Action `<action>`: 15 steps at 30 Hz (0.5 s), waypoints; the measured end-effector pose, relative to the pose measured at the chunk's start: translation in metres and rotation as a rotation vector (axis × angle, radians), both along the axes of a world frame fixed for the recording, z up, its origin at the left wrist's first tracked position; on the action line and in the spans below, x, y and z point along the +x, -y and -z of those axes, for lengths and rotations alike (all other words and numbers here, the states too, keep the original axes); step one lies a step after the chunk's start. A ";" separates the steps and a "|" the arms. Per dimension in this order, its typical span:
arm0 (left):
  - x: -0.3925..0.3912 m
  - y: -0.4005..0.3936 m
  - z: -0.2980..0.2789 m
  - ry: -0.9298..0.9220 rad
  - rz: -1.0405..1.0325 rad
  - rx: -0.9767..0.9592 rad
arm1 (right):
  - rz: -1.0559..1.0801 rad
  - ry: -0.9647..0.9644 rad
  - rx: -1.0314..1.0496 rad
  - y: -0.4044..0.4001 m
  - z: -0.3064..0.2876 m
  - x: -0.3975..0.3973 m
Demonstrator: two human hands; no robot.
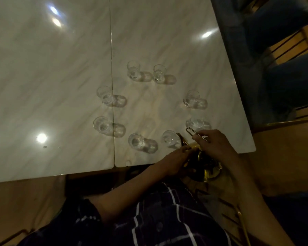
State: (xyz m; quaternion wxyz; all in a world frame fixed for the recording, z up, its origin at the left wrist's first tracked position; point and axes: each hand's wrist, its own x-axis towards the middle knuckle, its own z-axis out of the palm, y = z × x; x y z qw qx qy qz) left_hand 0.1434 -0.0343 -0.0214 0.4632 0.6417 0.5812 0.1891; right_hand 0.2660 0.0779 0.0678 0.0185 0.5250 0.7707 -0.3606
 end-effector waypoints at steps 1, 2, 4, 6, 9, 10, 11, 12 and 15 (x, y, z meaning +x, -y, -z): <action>-0.001 0.003 -0.001 0.007 0.003 -0.003 | -0.001 0.011 0.005 0.003 -0.001 -0.002; -0.001 0.006 -0.002 0.010 0.009 -0.007 | 0.001 0.020 0.008 0.006 -0.003 -0.005; -0.002 0.010 -0.003 0.014 0.023 -0.015 | -0.003 0.046 0.020 0.010 -0.003 -0.008; -0.004 0.012 -0.005 0.017 0.047 -0.034 | -0.023 0.088 0.043 0.013 -0.003 -0.011; -0.005 0.013 -0.011 0.009 0.080 -0.054 | -0.018 0.132 0.067 0.015 -0.006 -0.015; -0.005 0.014 -0.014 0.011 0.086 -0.053 | -0.015 0.142 0.072 0.016 -0.009 -0.016; -0.005 0.015 -0.017 0.013 0.089 -0.049 | -0.012 0.155 0.071 0.016 -0.013 -0.017; -0.004 0.016 -0.019 0.015 0.091 -0.044 | -0.012 0.165 0.071 0.017 -0.016 -0.017; -0.004 0.016 -0.029 0.018 0.096 -0.020 | -0.012 0.189 0.081 0.019 -0.026 -0.017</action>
